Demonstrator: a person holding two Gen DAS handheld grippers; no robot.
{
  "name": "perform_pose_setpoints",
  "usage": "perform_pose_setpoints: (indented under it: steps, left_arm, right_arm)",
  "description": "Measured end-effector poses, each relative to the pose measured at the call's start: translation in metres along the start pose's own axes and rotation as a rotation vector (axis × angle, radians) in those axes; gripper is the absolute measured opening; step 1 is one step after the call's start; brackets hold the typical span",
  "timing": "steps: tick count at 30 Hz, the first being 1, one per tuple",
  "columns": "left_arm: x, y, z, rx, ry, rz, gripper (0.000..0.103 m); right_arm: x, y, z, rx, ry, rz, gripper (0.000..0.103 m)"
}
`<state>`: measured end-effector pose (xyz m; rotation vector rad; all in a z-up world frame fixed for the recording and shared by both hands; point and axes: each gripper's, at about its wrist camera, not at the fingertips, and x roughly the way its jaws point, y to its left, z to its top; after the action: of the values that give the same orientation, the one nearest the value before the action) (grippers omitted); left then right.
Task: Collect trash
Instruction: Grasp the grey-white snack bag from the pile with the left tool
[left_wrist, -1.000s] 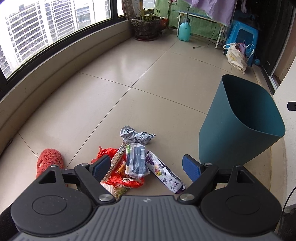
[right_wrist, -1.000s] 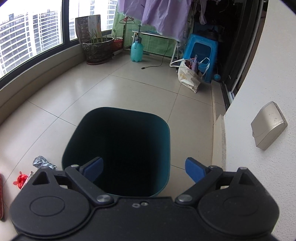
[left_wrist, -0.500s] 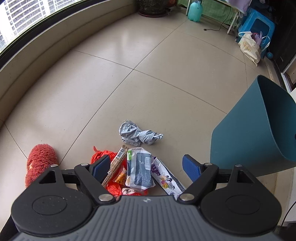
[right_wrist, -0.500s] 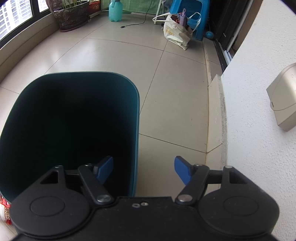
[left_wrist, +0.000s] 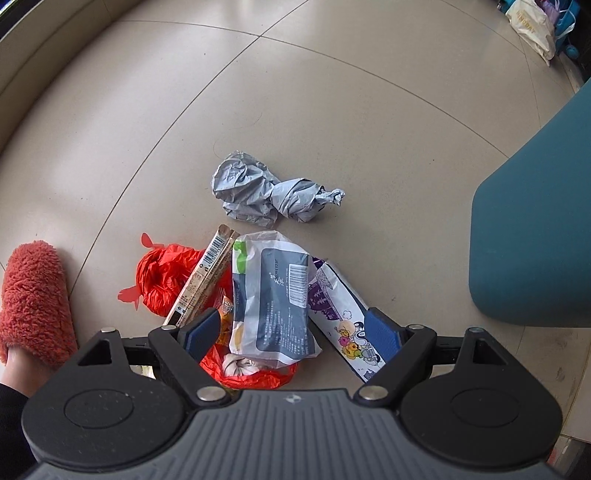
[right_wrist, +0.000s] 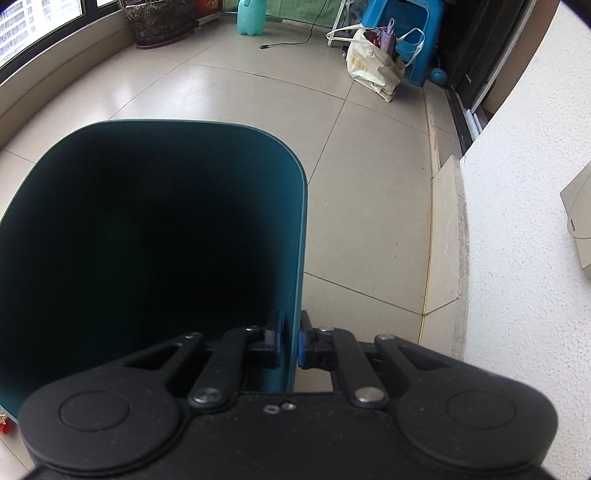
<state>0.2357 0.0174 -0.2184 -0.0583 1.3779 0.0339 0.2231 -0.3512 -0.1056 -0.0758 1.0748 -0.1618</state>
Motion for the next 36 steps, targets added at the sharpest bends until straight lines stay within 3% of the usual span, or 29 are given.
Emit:
perform_pose_setpoints:
  steps: [8, 15, 18, 24, 29, 36]
  left_arm:
    - [0.062, 0.006, -0.003, -0.014, 0.064, 0.069, 0.083]
    - [0.071, 0.016, -0.010, -0.038, 0.098, 0.121, 0.021]
    - [0.057, 0.017, -0.011, -0.041, 0.075, 0.123, 0.009]
    - [0.011, 0.018, -0.007, -0.043, 0.037, 0.111, 0.006]
    - [-0.036, 0.007, -0.003, -0.024, -0.004, 0.054, 0.006]
    - [-0.127, -0.042, 0.006, 0.104, -0.099, -0.003, 0.006]
  right_arm:
    - [-0.002, 0.004, 0.000, -0.026, -0.017, -0.013, 0.007]
    - [-0.009, 0.009, -0.006, -0.055, -0.039, -0.012, 0.007]
    - [-0.010, 0.006, -0.006, -0.055, -0.044, -0.003, 0.007]
    - [-0.012, -0.001, -0.005, -0.051, -0.043, 0.067, 0.005]
    - [-0.015, 0.001, -0.009, -0.065, -0.044, 0.100, 0.007]
    - [-0.017, 0.003, -0.010, -0.074, -0.031, 0.112, 0.008]
